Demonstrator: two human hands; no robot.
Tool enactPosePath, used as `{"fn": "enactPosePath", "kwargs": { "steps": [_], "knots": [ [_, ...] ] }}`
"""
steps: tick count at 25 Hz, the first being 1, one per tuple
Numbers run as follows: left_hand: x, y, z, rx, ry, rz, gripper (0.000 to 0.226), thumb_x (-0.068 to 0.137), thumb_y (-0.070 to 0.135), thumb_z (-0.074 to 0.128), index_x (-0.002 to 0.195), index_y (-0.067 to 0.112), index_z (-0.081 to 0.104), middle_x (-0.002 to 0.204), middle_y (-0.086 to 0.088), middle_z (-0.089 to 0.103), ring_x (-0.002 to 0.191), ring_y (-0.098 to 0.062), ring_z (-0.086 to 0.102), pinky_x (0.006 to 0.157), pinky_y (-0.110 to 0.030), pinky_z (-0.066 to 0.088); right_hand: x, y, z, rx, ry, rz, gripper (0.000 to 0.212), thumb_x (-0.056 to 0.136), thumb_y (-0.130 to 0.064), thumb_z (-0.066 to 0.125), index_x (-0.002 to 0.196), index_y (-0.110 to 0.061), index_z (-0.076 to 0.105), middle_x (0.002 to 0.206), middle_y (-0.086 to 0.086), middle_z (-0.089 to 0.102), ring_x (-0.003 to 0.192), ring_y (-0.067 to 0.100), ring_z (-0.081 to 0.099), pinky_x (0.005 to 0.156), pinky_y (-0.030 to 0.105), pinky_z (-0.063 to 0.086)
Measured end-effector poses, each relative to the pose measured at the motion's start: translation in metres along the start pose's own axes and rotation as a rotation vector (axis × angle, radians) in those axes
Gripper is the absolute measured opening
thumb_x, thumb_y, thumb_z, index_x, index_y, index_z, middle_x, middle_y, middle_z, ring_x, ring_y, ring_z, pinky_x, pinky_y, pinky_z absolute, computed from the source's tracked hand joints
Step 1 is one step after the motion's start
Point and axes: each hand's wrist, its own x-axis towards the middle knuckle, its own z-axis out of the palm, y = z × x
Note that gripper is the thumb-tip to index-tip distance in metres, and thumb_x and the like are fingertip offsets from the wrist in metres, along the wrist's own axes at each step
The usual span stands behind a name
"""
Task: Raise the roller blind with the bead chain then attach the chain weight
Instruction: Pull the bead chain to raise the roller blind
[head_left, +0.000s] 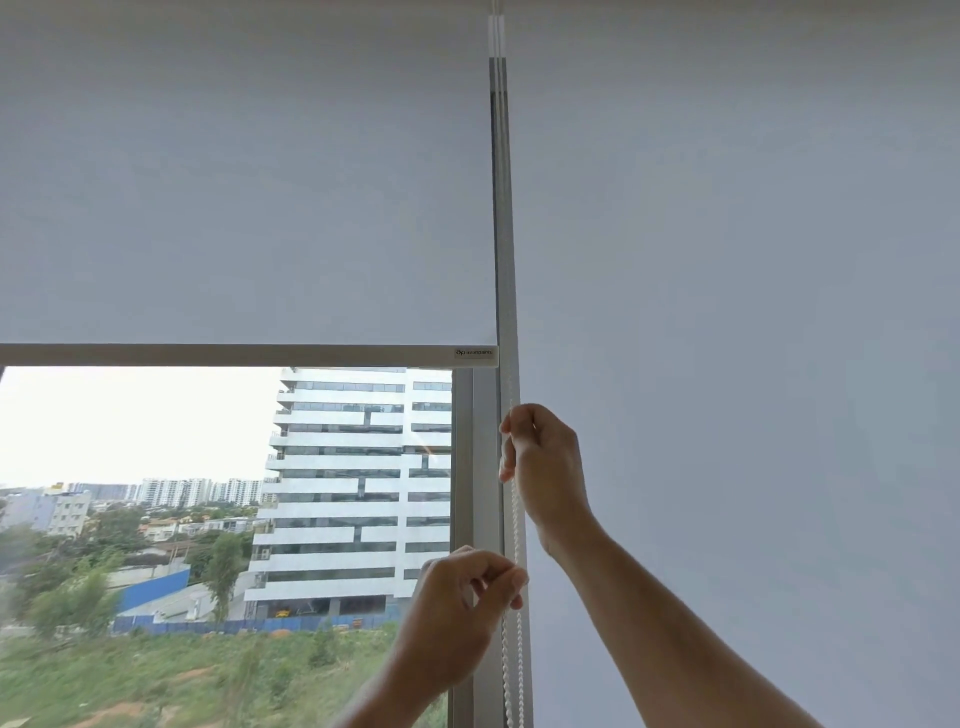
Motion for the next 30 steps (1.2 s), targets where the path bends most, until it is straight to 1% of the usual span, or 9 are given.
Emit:
{"fn": "enactPosePath", "kwargs": {
  "steps": [3, 6, 9, 12, 15, 19, 23, 25, 30],
  "knots": [
    [-0.003, -0.002, -0.006, -0.023, -0.014, 0.043, 0.044, 0.081, 0.069, 0.053, 0.080, 0.031, 0.075, 0.080, 0.018, 0.073, 0.077, -0.007, 0.064, 0.067, -0.013, 0.046, -0.013, 0.011, -0.005, 0.011, 0.047, -0.043, 0.034, 0.102, -0.005, 0.040, 0.075, -0.017, 0.058, 0.047, -0.009, 0.051, 0.040, 0.003, 0.046, 0.044, 0.016, 0.045],
    [0.011, -0.002, -0.015, -0.053, 0.110, 0.003, 0.068, 0.076, 0.083, 0.037, 0.078, 0.027, 0.075, 0.078, 0.015, 0.074, 0.076, -0.004, 0.068, 0.069, -0.019, 0.051, -0.027, 0.018, -0.006, 0.000, 0.020, -0.044, 0.033, 0.101, -0.002, 0.040, 0.075, -0.014, 0.056, 0.051, -0.003, 0.050, 0.041, 0.004, 0.045, 0.044, 0.017, 0.043],
    [0.036, 0.008, -0.019, -0.059, 0.176, -0.043, 0.056, 0.085, 0.071, 0.043, 0.079, 0.025, 0.074, 0.074, 0.008, 0.075, 0.072, -0.003, 0.068, 0.069, -0.029, 0.054, -0.045, 0.025, -0.001, -0.003, -0.010, -0.035, 0.028, 0.102, -0.006, 0.042, 0.078, -0.008, 0.056, 0.053, -0.001, 0.050, 0.042, 0.005, 0.046, 0.045, 0.018, 0.042],
    [0.058, 0.022, -0.020, -0.138, 0.188, -0.104, 0.042, 0.088, 0.059, 0.048, 0.082, 0.026, 0.073, 0.078, 0.008, 0.075, 0.074, -0.002, 0.067, 0.070, -0.029, 0.051, -0.062, 0.032, 0.003, 0.017, -0.027, -0.006, 0.031, 0.104, -0.014, 0.044, 0.077, -0.008, 0.056, 0.051, -0.001, 0.048, 0.043, 0.008, 0.042, 0.043, 0.019, 0.038],
    [0.077, 0.033, -0.018, -0.239, 0.173, -0.147, 0.031, 0.091, 0.046, 0.056, 0.085, 0.022, 0.074, 0.078, 0.003, 0.076, 0.069, -0.003, 0.064, 0.067, -0.022, 0.050, -0.078, 0.042, 0.004, 0.051, -0.043, 0.036, 0.030, 0.104, -0.012, 0.044, 0.077, -0.004, 0.053, 0.053, 0.005, 0.043, 0.044, 0.009, 0.037, 0.043, 0.018, 0.034],
    [0.084, 0.034, -0.013, -0.304, 0.186, -0.184, 0.019, 0.091, 0.022, 0.067, 0.079, 0.012, 0.076, 0.061, 0.005, 0.072, 0.053, 0.004, 0.060, 0.053, -0.007, 0.044, -0.090, 0.055, 0.001, 0.045, -0.092, 0.060, 0.030, 0.101, -0.004, 0.045, 0.073, -0.008, 0.054, 0.048, -0.002, 0.044, 0.042, 0.008, 0.038, 0.043, 0.017, 0.034],
    [0.075, 0.029, -0.012, -0.280, 0.171, -0.159, 0.018, 0.091, 0.018, 0.068, 0.076, 0.009, 0.076, 0.056, 0.005, 0.070, 0.051, 0.004, 0.060, 0.055, -0.006, 0.044, -0.089, 0.065, -0.012, 0.106, -0.206, 0.066, 0.031, 0.101, -0.011, 0.050, 0.075, -0.014, 0.067, 0.056, 0.008, 0.065, 0.052, 0.012, 0.062, 0.057, 0.016, 0.047],
    [0.071, 0.028, -0.013, -0.288, 0.168, -0.132, 0.018, 0.090, 0.017, 0.068, 0.075, 0.011, 0.076, 0.055, 0.007, 0.070, 0.051, 0.003, 0.060, 0.055, -0.006, 0.045, -0.084, 0.067, -0.015, 0.178, -0.240, 0.054, 0.035, 0.099, -0.024, 0.048, 0.077, -0.012, 0.072, 0.065, 0.015, 0.072, 0.059, 0.017, 0.068, 0.062, 0.020, 0.052],
    [0.058, 0.022, -0.010, -0.203, 0.108, -0.053, 0.019, 0.090, 0.023, 0.068, 0.073, 0.017, 0.076, 0.060, 0.001, 0.072, 0.056, -0.007, 0.064, 0.058, -0.016, 0.051, -0.044, 0.053, -0.014, 0.059, -0.032, -0.054, 0.055, 0.101, -0.047, 0.035, 0.075, -0.015, 0.071, 0.061, 0.002, 0.071, 0.056, 0.011, 0.067, 0.058, 0.019, 0.053]
  ]
}}
